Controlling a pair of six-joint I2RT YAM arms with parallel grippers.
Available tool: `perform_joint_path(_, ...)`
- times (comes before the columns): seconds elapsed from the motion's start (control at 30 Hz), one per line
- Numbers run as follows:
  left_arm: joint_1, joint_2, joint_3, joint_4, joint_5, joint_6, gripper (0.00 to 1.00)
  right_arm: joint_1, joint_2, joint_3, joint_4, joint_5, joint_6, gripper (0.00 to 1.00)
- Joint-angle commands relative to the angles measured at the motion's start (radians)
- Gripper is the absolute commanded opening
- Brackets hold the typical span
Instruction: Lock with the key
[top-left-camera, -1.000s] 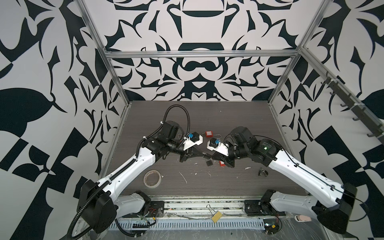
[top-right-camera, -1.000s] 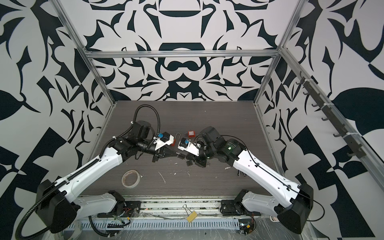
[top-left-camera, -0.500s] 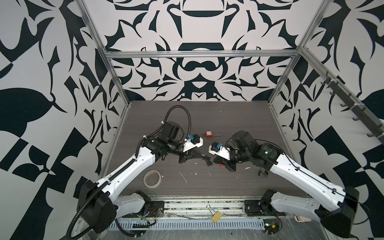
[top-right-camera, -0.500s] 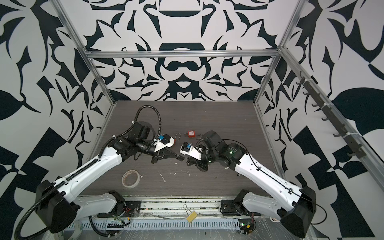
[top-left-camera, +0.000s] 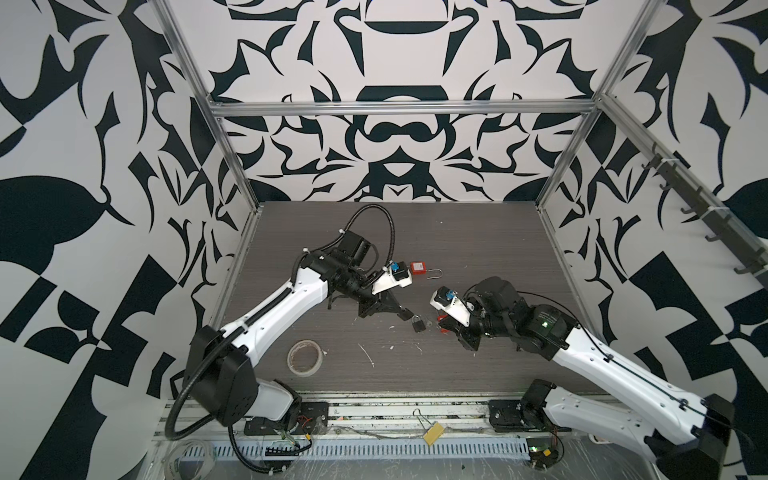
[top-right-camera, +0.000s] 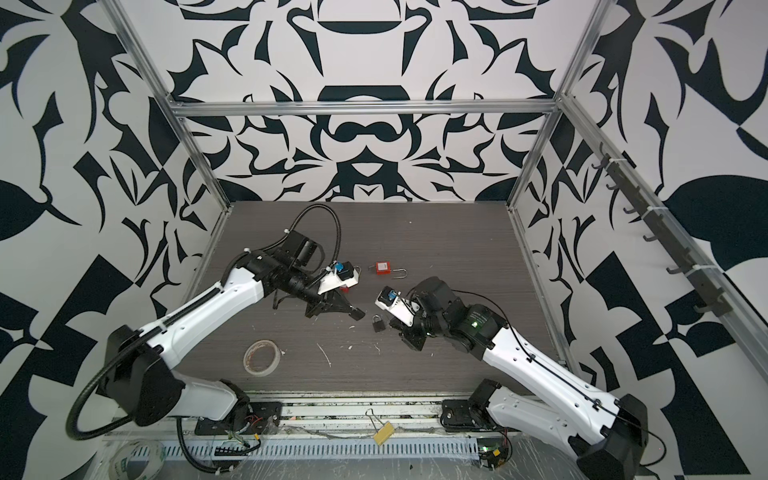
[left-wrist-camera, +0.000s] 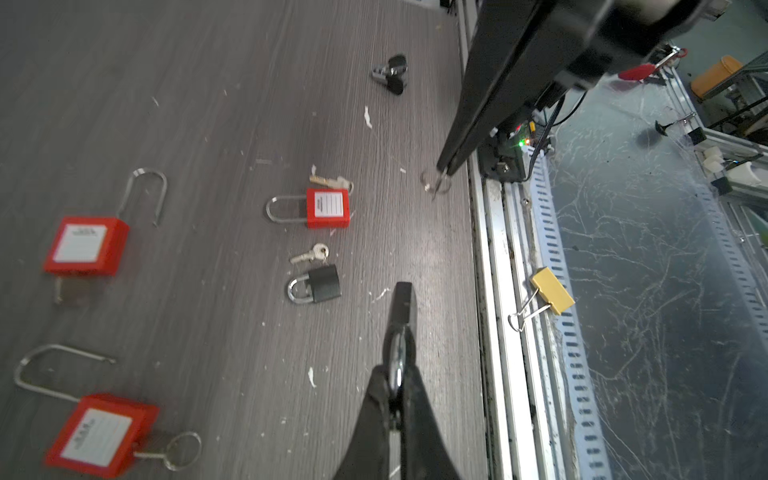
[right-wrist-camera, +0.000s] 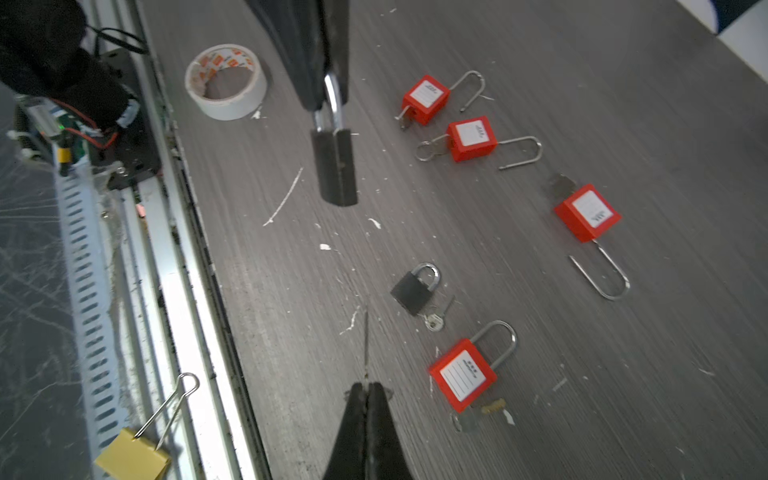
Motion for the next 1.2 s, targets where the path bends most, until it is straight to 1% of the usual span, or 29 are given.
perform_joint_path(0.0,0.000,0.079,0.049,-0.203,-0.043,0.020,0.00,0.002,-0.018,0.000,0.044,0.130,0.136,0.00)
perform_joint_path(0.13,-0.005,0.198,0.097,-0.262,-0.081,0.002,0.00,0.002,0.010,-0.005,0.027,0.164,0.235,0.00)
perform_joint_path(0.27,-0.017,0.308,0.132,-0.288,-0.130,0.001,0.00,0.004,0.018,-0.006,0.004,0.228,0.330,0.00)
perform_joint_path(0.4,-0.028,0.402,0.172,-0.303,-0.150,-0.005,0.00,0.010,-0.005,-0.034,0.042,0.220,0.392,0.00)
perform_joint_path(0.53,-0.033,0.472,0.203,-0.303,-0.154,-0.014,0.00,0.023,-0.013,-0.051,0.055,0.213,0.416,0.00)
perform_joint_path(0.83,-0.036,0.584,0.251,-0.315,-0.174,-0.021,0.00,0.054,0.050,-0.045,0.059,0.231,0.472,0.00)
perform_joint_path(1.17,-0.036,0.649,0.326,-0.293,-0.209,-0.033,0.00,0.075,0.095,-0.063,0.096,0.232,0.550,0.00)
